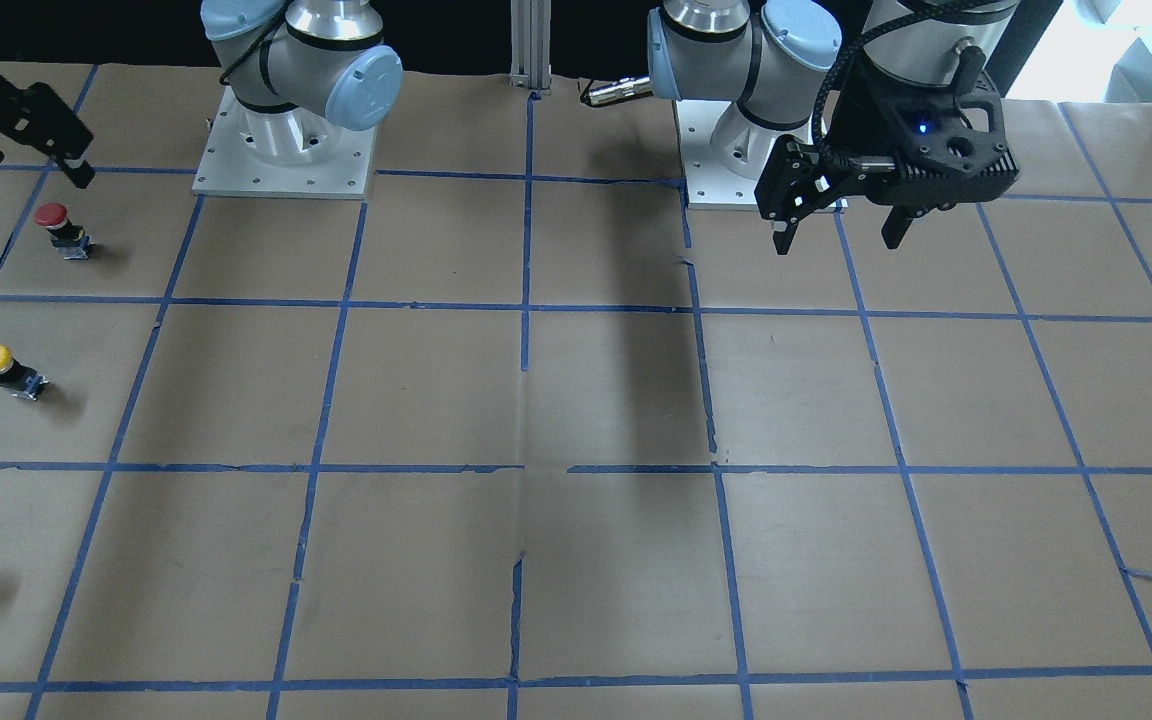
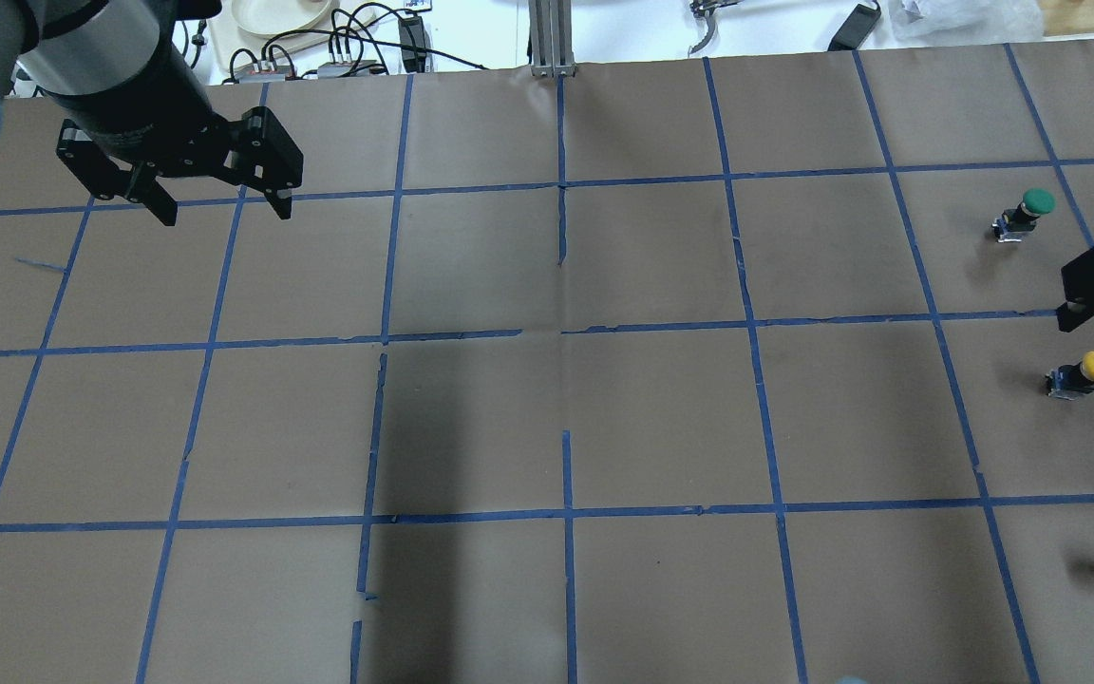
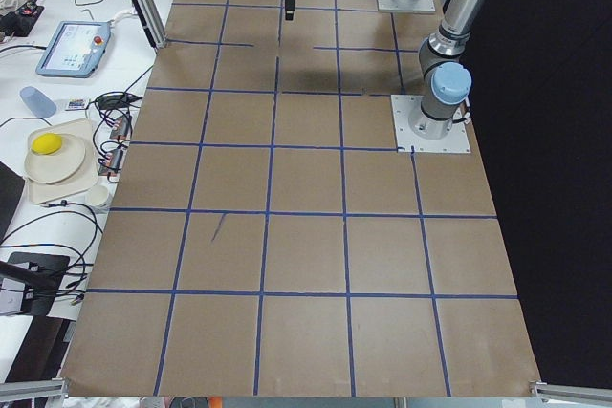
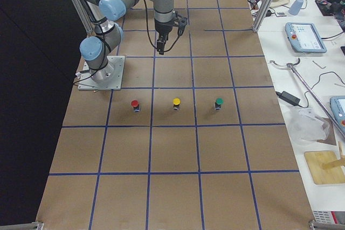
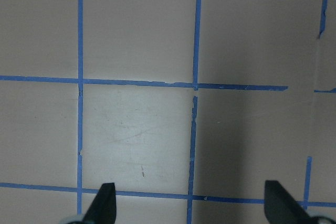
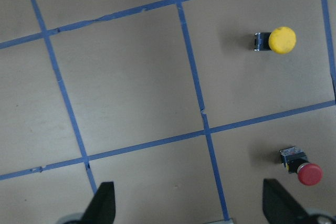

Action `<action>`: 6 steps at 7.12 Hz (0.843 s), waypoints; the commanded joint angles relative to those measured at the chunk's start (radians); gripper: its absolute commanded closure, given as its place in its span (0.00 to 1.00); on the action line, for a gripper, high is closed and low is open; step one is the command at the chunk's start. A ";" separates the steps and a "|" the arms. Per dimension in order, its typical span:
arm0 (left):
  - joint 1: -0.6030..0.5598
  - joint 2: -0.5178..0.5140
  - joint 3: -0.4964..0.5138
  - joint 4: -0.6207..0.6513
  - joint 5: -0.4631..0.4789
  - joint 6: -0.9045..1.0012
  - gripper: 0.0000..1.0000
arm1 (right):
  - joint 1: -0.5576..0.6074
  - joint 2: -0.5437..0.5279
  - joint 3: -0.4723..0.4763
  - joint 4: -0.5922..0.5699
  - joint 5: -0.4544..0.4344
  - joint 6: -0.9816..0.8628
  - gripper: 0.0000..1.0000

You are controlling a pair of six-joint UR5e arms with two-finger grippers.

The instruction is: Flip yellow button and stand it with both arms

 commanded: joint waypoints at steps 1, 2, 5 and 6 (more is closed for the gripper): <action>0.002 -0.001 0.000 0.001 0.000 0.000 0.00 | 0.238 -0.004 -0.080 0.098 -0.001 0.272 0.00; 0.000 -0.001 0.000 0.001 -0.001 0.000 0.00 | 0.300 0.019 -0.091 0.092 0.000 0.285 0.00; 0.000 -0.001 0.000 0.001 0.000 0.000 0.00 | 0.362 0.114 -0.152 0.062 -0.003 0.279 0.00; 0.000 -0.001 0.000 0.001 0.000 0.000 0.00 | 0.361 0.119 -0.146 0.063 -0.004 0.276 0.00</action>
